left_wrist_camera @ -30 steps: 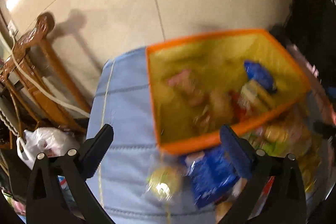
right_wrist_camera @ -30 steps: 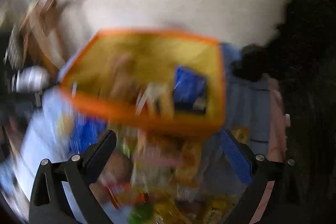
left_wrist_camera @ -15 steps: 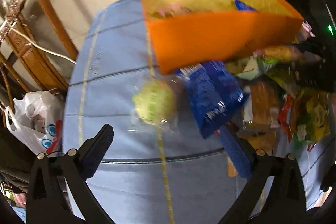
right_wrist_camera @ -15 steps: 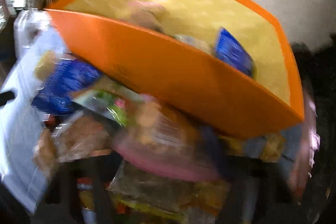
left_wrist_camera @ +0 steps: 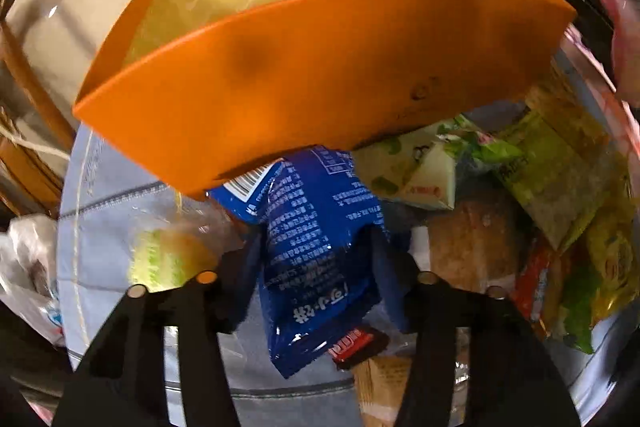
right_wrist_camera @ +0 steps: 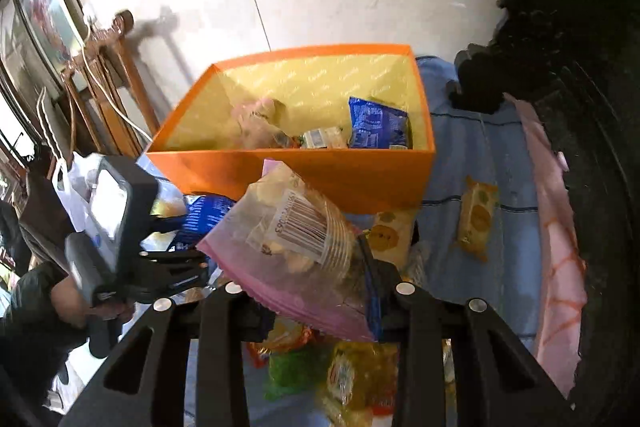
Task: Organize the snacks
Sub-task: 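Grasp the blue snack bag with the left gripper while the right grasps the pink-bottomed bread bag, then carry both bags over the orange box and open both grippers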
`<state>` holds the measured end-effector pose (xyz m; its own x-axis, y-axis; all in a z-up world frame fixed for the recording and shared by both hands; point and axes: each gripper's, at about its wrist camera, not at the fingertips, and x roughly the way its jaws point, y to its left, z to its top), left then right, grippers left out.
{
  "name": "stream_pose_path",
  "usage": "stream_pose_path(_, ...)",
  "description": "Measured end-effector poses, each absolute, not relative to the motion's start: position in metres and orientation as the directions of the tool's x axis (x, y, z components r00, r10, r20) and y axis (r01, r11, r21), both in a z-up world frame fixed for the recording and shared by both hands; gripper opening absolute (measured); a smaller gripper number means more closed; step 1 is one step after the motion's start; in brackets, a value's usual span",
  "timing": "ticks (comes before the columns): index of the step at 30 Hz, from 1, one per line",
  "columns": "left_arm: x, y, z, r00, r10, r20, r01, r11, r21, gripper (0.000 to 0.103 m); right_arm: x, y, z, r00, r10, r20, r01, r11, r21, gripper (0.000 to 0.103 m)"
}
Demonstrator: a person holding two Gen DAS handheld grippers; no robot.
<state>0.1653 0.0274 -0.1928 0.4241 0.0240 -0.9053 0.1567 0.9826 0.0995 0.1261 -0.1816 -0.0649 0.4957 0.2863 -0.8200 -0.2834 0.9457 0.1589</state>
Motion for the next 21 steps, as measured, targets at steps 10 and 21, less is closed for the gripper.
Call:
stream_pose_path(10,0.127,0.062,-0.154,0.439,-0.063,-0.896,0.140,0.990,-0.001,0.040,0.106,-0.193,-0.047,0.511,0.337,-0.791,-0.250,0.938,0.238,0.034)
stream_pose_path(21,0.104,0.067,-0.042,0.593,-0.057,-0.803,0.154,0.987,0.044,0.040,0.111,-0.185,0.003,0.571,0.419,-0.706,-0.306,0.907,0.290,0.034)
